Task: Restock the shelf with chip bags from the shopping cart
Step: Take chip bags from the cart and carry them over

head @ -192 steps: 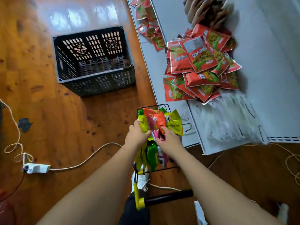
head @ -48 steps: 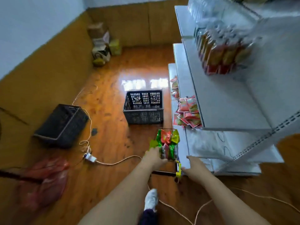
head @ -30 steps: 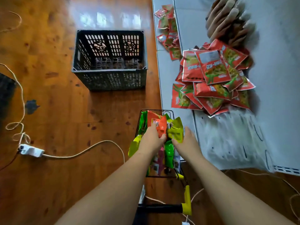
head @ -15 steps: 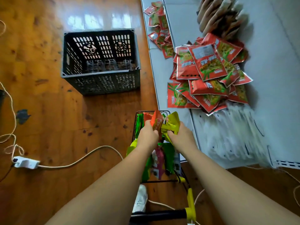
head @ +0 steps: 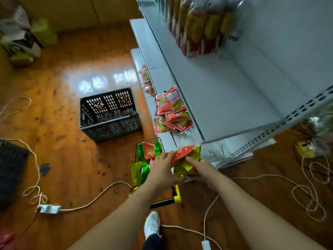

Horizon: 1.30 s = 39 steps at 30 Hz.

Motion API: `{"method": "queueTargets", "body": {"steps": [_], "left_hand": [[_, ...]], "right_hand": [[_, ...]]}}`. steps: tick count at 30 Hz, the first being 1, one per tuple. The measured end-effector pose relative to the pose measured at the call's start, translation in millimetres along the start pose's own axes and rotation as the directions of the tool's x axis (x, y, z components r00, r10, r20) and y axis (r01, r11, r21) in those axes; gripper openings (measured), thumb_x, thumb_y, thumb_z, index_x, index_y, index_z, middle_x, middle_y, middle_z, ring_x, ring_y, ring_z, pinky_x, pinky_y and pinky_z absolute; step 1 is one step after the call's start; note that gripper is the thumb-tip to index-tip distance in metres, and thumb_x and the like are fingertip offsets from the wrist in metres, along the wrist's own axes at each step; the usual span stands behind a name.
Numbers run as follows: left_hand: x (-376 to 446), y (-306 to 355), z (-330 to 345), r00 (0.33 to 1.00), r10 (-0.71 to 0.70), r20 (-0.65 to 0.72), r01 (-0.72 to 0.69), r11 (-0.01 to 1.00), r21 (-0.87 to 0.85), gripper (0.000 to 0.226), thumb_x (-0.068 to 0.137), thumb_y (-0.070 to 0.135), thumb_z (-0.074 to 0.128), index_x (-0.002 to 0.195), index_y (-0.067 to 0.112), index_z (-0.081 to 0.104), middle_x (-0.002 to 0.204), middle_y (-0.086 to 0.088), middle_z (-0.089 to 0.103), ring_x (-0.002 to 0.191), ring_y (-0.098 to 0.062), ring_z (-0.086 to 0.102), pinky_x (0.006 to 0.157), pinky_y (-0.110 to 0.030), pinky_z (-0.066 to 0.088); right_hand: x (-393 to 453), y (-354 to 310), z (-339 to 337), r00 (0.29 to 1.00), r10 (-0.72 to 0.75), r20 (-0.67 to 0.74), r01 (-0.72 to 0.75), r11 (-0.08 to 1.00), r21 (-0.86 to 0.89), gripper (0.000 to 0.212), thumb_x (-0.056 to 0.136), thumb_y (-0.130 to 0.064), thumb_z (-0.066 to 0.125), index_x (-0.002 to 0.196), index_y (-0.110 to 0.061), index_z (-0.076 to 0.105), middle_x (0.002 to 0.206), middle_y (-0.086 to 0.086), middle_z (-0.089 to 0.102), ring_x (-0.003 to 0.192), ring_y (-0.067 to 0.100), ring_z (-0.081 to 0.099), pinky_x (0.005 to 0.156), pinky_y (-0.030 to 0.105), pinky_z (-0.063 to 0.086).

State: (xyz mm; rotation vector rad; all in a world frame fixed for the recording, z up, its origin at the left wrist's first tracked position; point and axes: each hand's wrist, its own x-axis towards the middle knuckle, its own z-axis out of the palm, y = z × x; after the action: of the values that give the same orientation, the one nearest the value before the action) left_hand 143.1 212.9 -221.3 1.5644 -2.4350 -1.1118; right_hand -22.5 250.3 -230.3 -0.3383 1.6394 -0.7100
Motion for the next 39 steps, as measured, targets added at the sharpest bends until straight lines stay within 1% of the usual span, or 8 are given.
{"method": "queueTargets", "body": {"steps": [4, 11, 15, 19, 23, 28, 33, 39], "left_hand": [[-64, 102, 35, 0.997, 0.07, -0.025, -0.073, 0.986, -0.153, 0.09, 0.048, 0.07, 0.071, 0.13, 0.035, 0.053, 0.112, -0.001, 0.05, 0.107, -0.024, 0.054, 0.096, -0.033, 0.046], [-148, 311, 115, 0.964, 0.245, 0.106, -0.188, 0.905, -0.381, 0.045, 0.069, 0.028, 0.086, 0.104, 0.037, 0.061, 0.106, 0.003, 0.067, 0.094, -0.008, 0.066, 0.089, -0.029, 0.055], [-198, 431, 174, 0.882, 0.365, 0.298, -0.188, 0.852, -0.489, 0.031, 0.082, 0.032, 0.077, 0.108, 0.026, 0.062, 0.096, 0.01, 0.069, 0.087, 0.006, 0.064, 0.075, -0.009, 0.05], [-256, 526, 244, 0.723, 0.457, 0.518, -0.222, 0.864, -0.453, 0.074, 0.063, 0.061, 0.082, 0.125, 0.03, 0.053, 0.118, 0.006, 0.068, 0.107, -0.012, 0.066, 0.096, -0.034, 0.054], [-310, 595, 314, 0.581, 0.52, 0.626, -0.29, 0.851, -0.438, 0.086, 0.054, 0.068, 0.082, 0.125, 0.029, 0.053, 0.12, 0.009, 0.068, 0.106, -0.012, 0.067, 0.094, -0.04, 0.056], [-369, 654, 396, 0.333, 0.46, 0.823, -0.221, 0.887, -0.406, 0.052, 0.079, 0.038, 0.078, 0.124, 0.025, 0.056, 0.118, -0.001, 0.07, 0.102, -0.019, 0.07, 0.089, -0.038, 0.058], [-421, 699, 467, 0.125, 0.379, 0.917, -0.285, 0.899, -0.333, 0.044, 0.085, 0.024, 0.074, 0.122, 0.019, 0.053, 0.107, -0.001, 0.069, 0.091, -0.016, 0.069, 0.07, -0.025, 0.057], [-473, 748, 551, -0.138, 0.276, 0.951, -0.487, 0.817, -0.308, 0.025, 0.085, 0.026, 0.075, 0.104, 0.016, 0.062, 0.093, -0.001, 0.073, 0.066, -0.004, 0.071, 0.057, -0.017, 0.055]], "right_hand": [[-111, 39, -91, 1.0, -0.005, -0.018, 0.007, 0.992, 0.123, 0.052, 0.091, -0.066, 0.038, 0.102, -0.024, 0.066, 0.101, 0.004, 0.073, 0.092, 0.023, 0.07, 0.083, 0.038, 0.056], [-304, 135, -285, 0.965, -0.131, -0.229, 0.209, 0.909, 0.36, 0.051, 0.1, -0.05, 0.032, 0.105, -0.014, 0.068, 0.066, 0.0, 0.073, 0.062, 0.013, 0.07, 0.063, 0.03, 0.052], [-397, 199, -376, 0.876, -0.194, -0.441, 0.322, 0.917, 0.237, 0.031, 0.099, -0.024, 0.052, 0.112, 0.001, 0.064, 0.102, 0.016, 0.071, 0.087, 0.022, 0.067, 0.076, 0.028, 0.053], [-466, 269, -433, 0.703, -0.174, -0.69, 0.347, 0.93, 0.119, 0.036, 0.085, -0.044, 0.068, 0.089, -0.009, 0.064, 0.089, 0.009, 0.065, 0.08, 0.02, 0.063, 0.072, 0.037, 0.052], [-517, 343, -471, 0.478, 0.037, -0.877, 0.311, 0.927, 0.209, 0.049, 0.078, -0.046, 0.074, 0.106, -0.01, 0.057, 0.116, 0.011, 0.051, 0.103, 0.025, 0.057, 0.075, 0.031, 0.049], [-579, 441, -506, 0.514, 0.207, -0.833, 0.511, 0.706, 0.491, 0.097, 0.058, -0.062, 0.082, 0.136, -0.018, 0.045, 0.128, -0.001, 0.062, 0.11, 0.017, 0.065, 0.097, 0.04, 0.053], [-633, 499, -511, 0.513, 0.302, -0.803, 0.542, 0.611, 0.576, 0.04, 0.085, -0.048, 0.066, 0.121, -0.035, 0.056, 0.117, -0.013, 0.068, 0.089, -0.003, 0.062, 0.061, 0.011, 0.05], [-657, 555, -512, 0.325, 0.546, -0.772, 0.682, 0.43, 0.591, 0.035, 0.087, -0.028, 0.069, 0.12, -0.018, 0.062, 0.101, -0.003, 0.072, 0.078, 0.005, 0.072, 0.06, 0.017, 0.054]]}}
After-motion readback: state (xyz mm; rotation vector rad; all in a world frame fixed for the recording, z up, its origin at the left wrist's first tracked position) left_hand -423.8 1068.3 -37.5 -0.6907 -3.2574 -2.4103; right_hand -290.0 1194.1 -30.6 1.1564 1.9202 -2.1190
